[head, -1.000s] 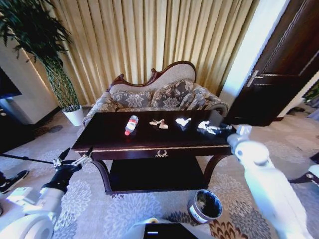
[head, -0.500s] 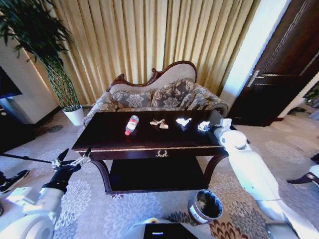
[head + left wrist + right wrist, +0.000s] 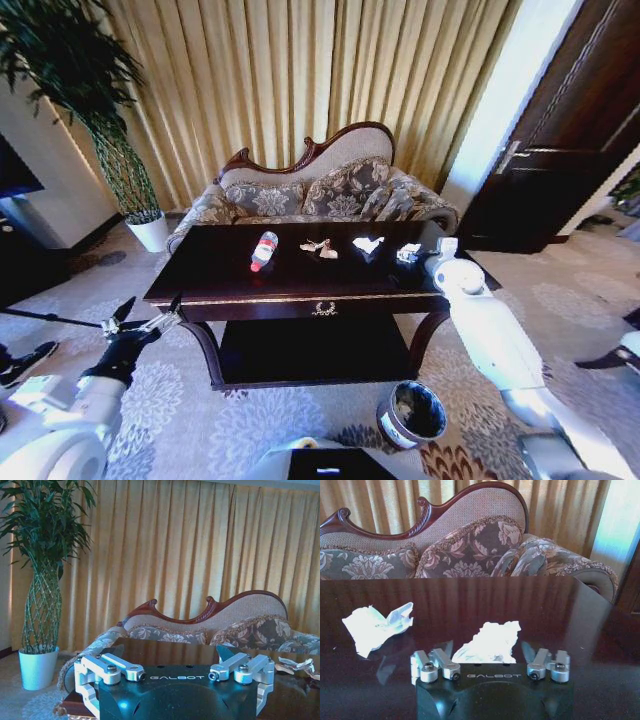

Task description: Move to the front of the table and place the trash on the table into the trash bin.

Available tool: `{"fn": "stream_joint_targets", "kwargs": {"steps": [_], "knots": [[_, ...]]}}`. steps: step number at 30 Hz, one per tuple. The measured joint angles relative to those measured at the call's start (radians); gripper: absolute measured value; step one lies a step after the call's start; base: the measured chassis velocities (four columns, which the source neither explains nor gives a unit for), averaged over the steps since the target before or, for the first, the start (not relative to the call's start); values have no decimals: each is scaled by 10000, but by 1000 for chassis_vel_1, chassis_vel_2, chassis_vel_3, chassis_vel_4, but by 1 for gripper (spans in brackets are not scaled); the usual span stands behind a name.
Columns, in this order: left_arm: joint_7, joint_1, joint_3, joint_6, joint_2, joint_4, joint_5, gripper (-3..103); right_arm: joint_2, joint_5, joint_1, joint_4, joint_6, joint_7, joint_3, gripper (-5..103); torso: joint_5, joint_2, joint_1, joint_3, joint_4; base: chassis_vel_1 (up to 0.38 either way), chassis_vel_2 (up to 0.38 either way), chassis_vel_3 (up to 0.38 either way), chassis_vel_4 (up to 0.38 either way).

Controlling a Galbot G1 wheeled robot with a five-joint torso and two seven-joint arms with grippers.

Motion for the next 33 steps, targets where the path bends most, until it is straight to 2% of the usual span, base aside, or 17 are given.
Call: {"fn": "stream_joint_targets", "kwargs": {"steps": [1, 4, 6, 10, 13, 16, 17, 19, 21, 22, 27, 33], "knots": [[0, 0, 0, 0, 0, 0, 0, 100, 0, 0, 0, 0, 0, 0, 0, 79, 0, 0, 0, 0, 0, 0, 0, 0, 0], [0, -15, 33, -2, 4, 0, -3, 100, 39, -12, 0, -84, 58, 1, -29, 62, 1, 0, 0, 0, 0, 0, 0, 0, 0], [0, -18, 34, -2, 7, 1, -5, 100, 50, -22, 1, -112, 79, 2, -32, 62, 1, 0, 1, 1, 0, 0, 0, 0, 0], [0, -22, 21, -4, 31, 1, -20, 100, 61, -162, 7, -172, 194, -1, -44, 40, 1, 0, 0, 0, 0, 0, 0, 0, 0], [0, -24, 17, -6, 34, 0, -25, 100, 58, -203, 7, -173, 226, -3, -47, 35, 1, 0, 0, 0, 0, 0, 0, 0, 0], [2, -26, 32, -11, 25, 0, -29, 100, 52, -218, -29, -103, 241, -8, -42, 19, 1, 0, 0, 0, 0, 0, 0, 0, 0], [2, -26, 32, -11, 25, 0, -29, 100, 52, -218, -29, -103, 241, -8, -42, 19, 1, 0, 0, 0, 0, 0, 0, 0, 0], [5, -28, 36, -16, 33, 0, -31, 100, 41, -214, -93, -12, 254, -12, -20, 8, 1, 0, 0, 0, 0, 0, 0, 0, 0], [6, -30, 37, -18, 45, 0, -32, 100, 37, -205, -119, 25, 263, -13, -5, 8, 1, 0, 0, 0, 0, 0, 0, 0, 0], [8, -33, 37, -20, 64, 1, -35, 100, 33, -172, -156, 79, 280, -16, 23, 1, 1, 0, 0, 0, 0, 0, 0, 0, 0], [13, -51, 46, -24, 96, 1, -40, 100, -11, -1, -292, 302, 453, -39, 71, 0, 1, 0, 0, 0, 0, 0, 0, 0, 0], [9, -59, 97, -25, 88, 0, -48, 100, -193, 329, -828, 1151, 1061, -267, 414, 0, 0, 0, 0, 0, 4, 0, 0, 0, 0]]}}
